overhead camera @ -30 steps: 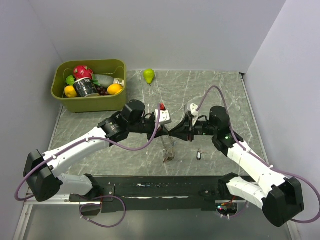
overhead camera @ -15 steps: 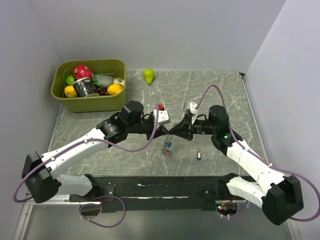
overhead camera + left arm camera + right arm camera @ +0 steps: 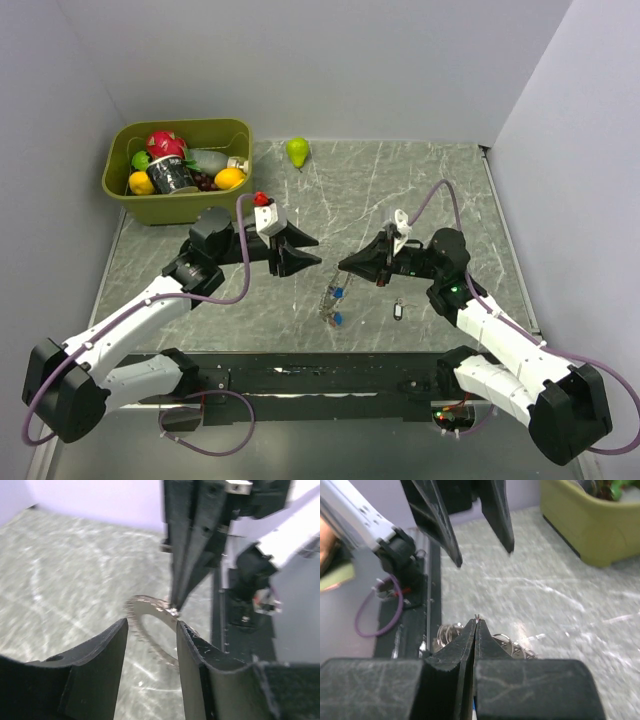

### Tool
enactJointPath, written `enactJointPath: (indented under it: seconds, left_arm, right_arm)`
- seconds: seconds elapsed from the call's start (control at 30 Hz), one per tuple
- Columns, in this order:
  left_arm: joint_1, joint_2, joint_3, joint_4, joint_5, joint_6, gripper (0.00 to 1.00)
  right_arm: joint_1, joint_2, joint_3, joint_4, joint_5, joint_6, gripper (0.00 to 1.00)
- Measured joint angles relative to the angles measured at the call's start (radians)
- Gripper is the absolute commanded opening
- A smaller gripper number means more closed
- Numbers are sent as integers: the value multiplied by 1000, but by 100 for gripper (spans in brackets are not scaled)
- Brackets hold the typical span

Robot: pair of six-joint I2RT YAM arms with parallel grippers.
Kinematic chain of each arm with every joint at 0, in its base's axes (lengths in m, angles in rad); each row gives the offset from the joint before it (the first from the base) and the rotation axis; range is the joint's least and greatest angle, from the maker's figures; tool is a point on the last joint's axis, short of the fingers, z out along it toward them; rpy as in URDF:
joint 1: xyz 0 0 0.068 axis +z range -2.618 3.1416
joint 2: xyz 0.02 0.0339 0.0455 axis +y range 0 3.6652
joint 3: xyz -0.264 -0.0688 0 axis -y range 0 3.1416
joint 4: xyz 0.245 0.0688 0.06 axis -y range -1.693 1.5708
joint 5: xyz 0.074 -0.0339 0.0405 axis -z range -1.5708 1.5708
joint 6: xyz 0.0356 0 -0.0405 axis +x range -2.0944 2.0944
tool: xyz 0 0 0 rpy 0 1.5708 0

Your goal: Put the keys on the keyring

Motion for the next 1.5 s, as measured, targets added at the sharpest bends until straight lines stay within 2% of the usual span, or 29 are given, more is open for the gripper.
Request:
enactJointPath:
  seconds: [0.2,0.37,0.57,1.03,1.13,1.2,1.23,1.27,1.37,1.5]
  left_arm:
    - [14,37,-21,150,159,-104,51]
    - [14,76,-21,241,242,-163,50]
    - [14,121,-21,272,271,-197,46]
    - [-22,178,8,316,290,-233,39]
    - [-29,184,16,316,290,-232,35]
    - [-34,185,18,316,289,-232,28]
    - [-34,185,19,315,288,-232,24]
    - [-34,186,20,316,288,-232,14]
    - [-35,193,32,311,289,-227,1]
    - [-35,201,43,299,289,-222,1]
  right_arm:
    - [0,-16,-19,183,-21,127,0]
    - [0,-16,-20,270,-25,185,0]
    - [0,-15,-25,346,-32,235,0]
    - [0,-2,-31,373,-33,260,0]
    - [0,0,-32,374,-32,259,0]
    - [0,1,-33,374,-32,260,0]
    - [0,2,-33,375,-33,260,0]
    - [0,2,-34,374,-34,260,0]
    - [0,2,-34,374,-40,260,0]
    - [-3,2,-39,375,-39,256,0]
